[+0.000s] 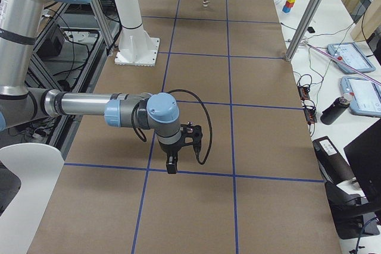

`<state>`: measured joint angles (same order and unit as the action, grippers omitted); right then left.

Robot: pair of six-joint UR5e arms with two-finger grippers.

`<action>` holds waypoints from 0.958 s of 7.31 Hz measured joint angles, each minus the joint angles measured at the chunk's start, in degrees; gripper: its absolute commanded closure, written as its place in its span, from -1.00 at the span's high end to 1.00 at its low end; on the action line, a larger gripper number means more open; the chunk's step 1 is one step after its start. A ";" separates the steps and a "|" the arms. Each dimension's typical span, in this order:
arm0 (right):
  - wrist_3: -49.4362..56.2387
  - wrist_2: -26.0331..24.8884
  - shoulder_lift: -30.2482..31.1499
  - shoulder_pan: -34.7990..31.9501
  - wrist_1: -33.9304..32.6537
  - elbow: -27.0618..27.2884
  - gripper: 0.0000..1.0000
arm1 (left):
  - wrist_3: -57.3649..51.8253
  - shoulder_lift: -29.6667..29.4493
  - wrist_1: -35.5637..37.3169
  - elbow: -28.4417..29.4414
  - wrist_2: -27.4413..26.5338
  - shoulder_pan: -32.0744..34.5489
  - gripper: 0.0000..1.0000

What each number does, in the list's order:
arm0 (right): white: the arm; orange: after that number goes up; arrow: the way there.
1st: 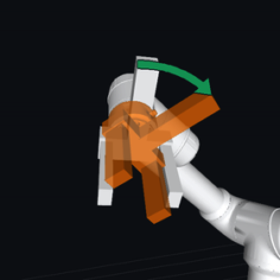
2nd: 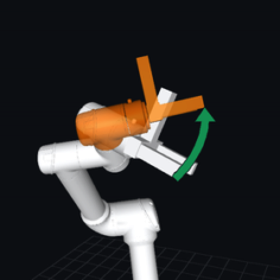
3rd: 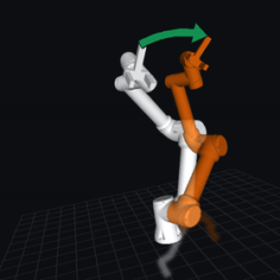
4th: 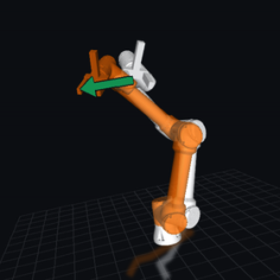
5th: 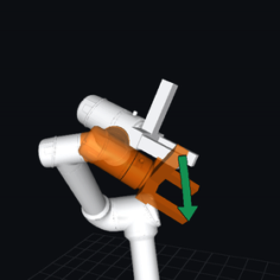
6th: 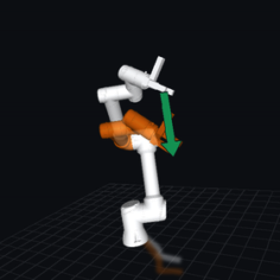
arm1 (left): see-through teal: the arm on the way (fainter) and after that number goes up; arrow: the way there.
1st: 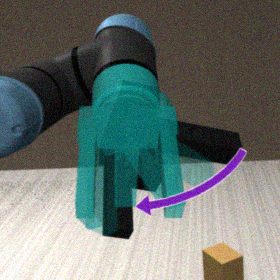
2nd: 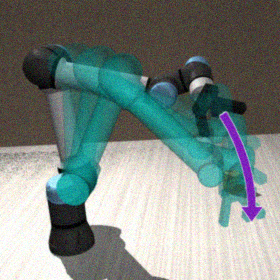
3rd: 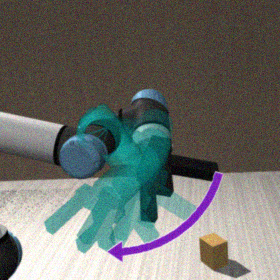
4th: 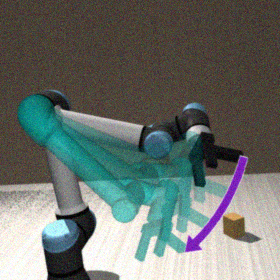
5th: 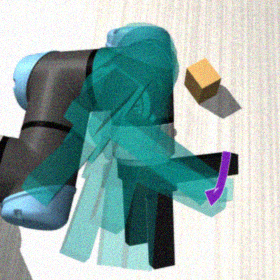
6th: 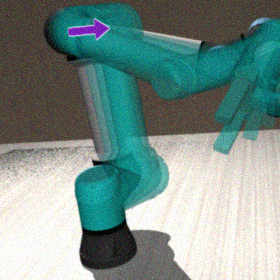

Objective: Assemble PPR valve and pipe with both arms

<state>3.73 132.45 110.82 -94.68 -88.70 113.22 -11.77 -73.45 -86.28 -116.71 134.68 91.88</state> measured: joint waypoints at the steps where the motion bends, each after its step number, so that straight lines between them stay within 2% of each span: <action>1: -0.16 1.67 -0.52 0.02 4.39 -1.04 1.00 | -0.02 -2.92 -1.63 0.35 0.02 -0.05 0.99; 2: -0.25 3.64 -1.06 0.02 8.72 -3.00 1.00 | -0.12 -4.83 -3.14 0.66 0.82 -0.09 0.99; 5: -0.21 7.42 -1.82 0.32 15.06 -5.77 1.00 | 0.99 -5.83 -11.24 2.18 8.77 -0.99 0.99; 7: -2.68 8.62 -1.61 1.91 18.01 -6.18 1.00 | 5.34 -5.87 -14.17 3.27 12.54 -5.92 1.00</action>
<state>1.05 141.07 109.20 -92.77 -70.68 107.03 -6.43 -79.32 -100.46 -113.43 147.22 85.96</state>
